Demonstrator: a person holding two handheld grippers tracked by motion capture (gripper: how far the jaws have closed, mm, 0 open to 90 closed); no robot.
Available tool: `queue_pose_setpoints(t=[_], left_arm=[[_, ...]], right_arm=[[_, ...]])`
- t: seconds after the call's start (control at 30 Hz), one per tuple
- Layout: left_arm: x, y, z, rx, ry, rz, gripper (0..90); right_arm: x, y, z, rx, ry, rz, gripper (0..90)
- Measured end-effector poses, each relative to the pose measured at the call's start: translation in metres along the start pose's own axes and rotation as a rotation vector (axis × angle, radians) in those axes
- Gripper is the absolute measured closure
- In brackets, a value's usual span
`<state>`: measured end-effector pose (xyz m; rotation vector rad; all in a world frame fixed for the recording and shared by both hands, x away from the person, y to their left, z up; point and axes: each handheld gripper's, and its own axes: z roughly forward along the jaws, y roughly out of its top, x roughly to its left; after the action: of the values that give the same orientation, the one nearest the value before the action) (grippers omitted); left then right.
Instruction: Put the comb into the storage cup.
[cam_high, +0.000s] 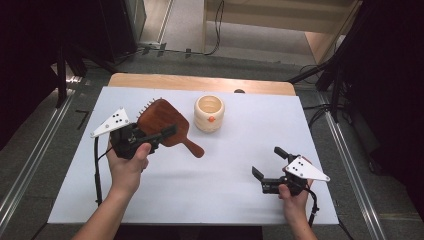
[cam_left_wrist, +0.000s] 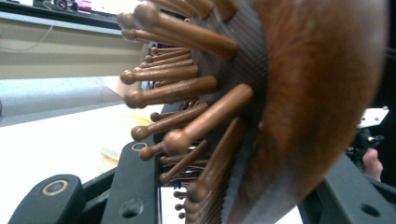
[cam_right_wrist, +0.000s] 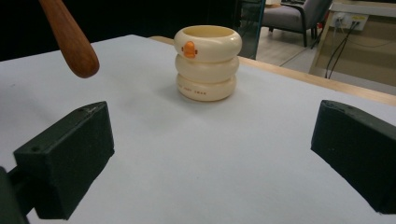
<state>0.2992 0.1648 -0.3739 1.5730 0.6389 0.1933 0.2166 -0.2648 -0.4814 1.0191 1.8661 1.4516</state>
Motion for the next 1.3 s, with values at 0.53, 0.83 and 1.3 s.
queue_pose_setpoints(t=[0.53, 0.83, 1.3], left_arm=[[0.008, 0.020, 0.010, -0.017, 0.007, -0.004, 57.0], [0.013, 0.029, 0.014, -0.023, 0.018, 0.002, 57.0], [0.023, 0.036, 0.025, -0.028, 0.040, 0.000, 57.0]], right_arm=[[-0.020, -0.012, -0.020, -0.009, -0.054, 0.029, 0.0], [-0.019, -0.014, -0.018, 0.001, -0.051, 0.027, 0.0], [-0.022, -0.018, -0.019, 0.005, -0.052, 0.031, 0.0]])
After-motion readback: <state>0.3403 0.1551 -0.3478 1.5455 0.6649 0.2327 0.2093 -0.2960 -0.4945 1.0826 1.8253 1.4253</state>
